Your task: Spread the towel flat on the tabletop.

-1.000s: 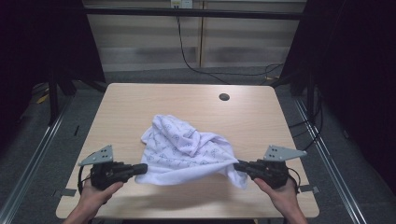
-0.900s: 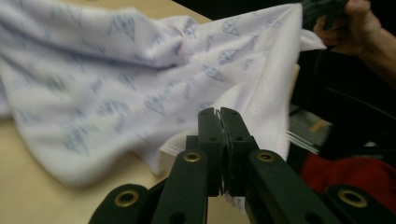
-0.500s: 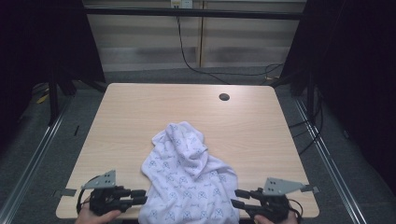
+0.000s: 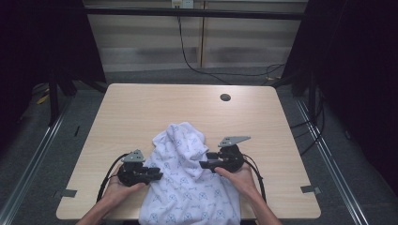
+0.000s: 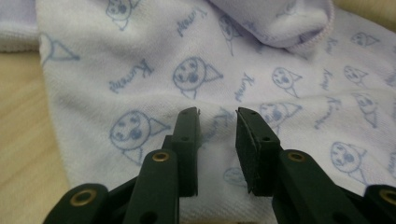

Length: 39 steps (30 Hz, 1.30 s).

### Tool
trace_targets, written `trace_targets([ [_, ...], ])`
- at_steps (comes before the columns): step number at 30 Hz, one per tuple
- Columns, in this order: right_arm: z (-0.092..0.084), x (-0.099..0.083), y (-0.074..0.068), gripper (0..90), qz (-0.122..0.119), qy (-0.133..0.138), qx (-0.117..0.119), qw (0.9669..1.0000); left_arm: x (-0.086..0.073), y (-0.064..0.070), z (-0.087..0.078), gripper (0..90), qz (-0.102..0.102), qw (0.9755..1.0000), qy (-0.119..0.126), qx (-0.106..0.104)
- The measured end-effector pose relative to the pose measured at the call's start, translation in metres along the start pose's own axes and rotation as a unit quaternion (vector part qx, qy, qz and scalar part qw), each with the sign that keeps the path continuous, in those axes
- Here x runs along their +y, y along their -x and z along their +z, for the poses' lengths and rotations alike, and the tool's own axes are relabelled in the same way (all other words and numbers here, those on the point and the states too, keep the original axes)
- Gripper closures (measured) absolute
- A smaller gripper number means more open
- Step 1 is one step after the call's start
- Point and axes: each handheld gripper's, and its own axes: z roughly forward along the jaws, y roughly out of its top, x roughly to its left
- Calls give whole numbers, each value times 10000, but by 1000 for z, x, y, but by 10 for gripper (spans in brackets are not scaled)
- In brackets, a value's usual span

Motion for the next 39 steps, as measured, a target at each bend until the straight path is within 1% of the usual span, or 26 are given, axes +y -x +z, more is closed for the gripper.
trace_targets([
  [1, 4, 1, 1, 679, 6, -37, -182, 9998, -1, 1, -2, 704, 29, 10000, -29, 43],
  [2, 6, 2, 3, 788, -15, 52, -193, 9998, -3, 2, -4, 711, 42, 10000, -38, 60],
  [3, 6, 3, 4, 853, 46, 186, -221, 9996, -5, 2, -6, 717, 31, 10000, -35, 47],
  [6, -9, 10, 8, 878, 36, 539, -451, 9975, -11, 2, -14, 749, -6, 9999, -83, 59],
  [8, -30, 18, 15, 879, 67, 770, -627, 9950, -18, 3, -20, 752, -66, 10000, -36, 2],
  [10, -54, 26, 22, 879, 62, 963, -886, 9914, -24, 6, -27, 763, -48, 10000, -60, -5],
  [13, -88, 35, 34, 879, 62, 1227, -1270, 9843, -33, 14, -36, 775, -43, 9999, -102, -37],
  [14, -101, 35, 39, 879, 64, 1311, -1473, 9803, -35, 15, -37, 774, -25, 9999, -113, -49],
  [15, -107, 35, 43, 879, 126, 1382, -1567, 9778, -38, 17, -40, 776, -3, 9999, -127, -93],
  [16, -116, 33, 49, 879, 204, 1455, -1664, 9751, -41, 19, -42, 785, -29, 9998, -148, -158],
  [17, -124, 31, 54, 879, 247, 1514, -1826, 9712, -45, 21, -45, 785, -71, 9994, -134, -305],
  [18, -130, 27, 60, 878, 309, 1503, -1912, 9695, -48, 23, -46, 785, -98, 9992, -117, -379],
  [19, -132, 23, 64, 878, 360, 1436, -1896, 9706, -48, 25, -47, 785, -62, 9990, -156, -418],
  [20, -132, 20, 66, 877, 362, 1404, -1843, 9721, -49, 28, -47, 784, -45, 9985, -177, -523],
  [21, -129, 13, 65, 877, 355, 1347, -1740, 9749, -49, 29, -47, 769, 17, 9982, -169, -570],
  [22, -125, 8, 62, 877, 371, 1334, -1637, 9767, -47, 31, -46, 742, 4, 9983, -116, -579],
  [23, -121, 4, 59, 877, 336, 1308, -1568, 9784, -42, 30, -46, 725, 47, 9980, -56, -629],
  [24, -115, -2, 53, 877, 270, 1200, -1466, 9815, -38, 30, -45, 712, 14, 9979, 54, -643],
  [27, -102, -18, 41, 877, 199, 1019, -1250, 9867, -17, 20, -40, 682, -22, 9977, 397, -546],
  [29, -97, -25, 37, 876, 221, 940, -1167, 9885, 0, 9, -33, 663, -206, 9974, 543, -426],
  [30, -94, -28, 35, 876, 196, 886, -1134, 9894, 7, 3, -26, 644, -211, 9977, 509, -392],
  [32, -92, -32, 34, 875, 196, 823, -1092, 9904, 20, -6, -11, 614, -214, 9983, 502, -189],
  [34, -91, -33, 35, 875, 219, 819, -1074, 9906, 31, -13, 5, 556, -199, 9989, 430, -59],
  [36, -91, -31, 37, 874, 245, 855, -1044, 9906, 40, -18, 17, 518, -260, 9983, 505, -99],
  [37, -91, -30, 38, 874, 248, 873, -1048, 9903, 44, -19, 22, 507, -288, 9983, 487, -136],
  [39, -91, -26, 40, 874, 242, 928, -1009, 9903, 49, -17, 32, 510, -245, 9986, 431, -182],
])
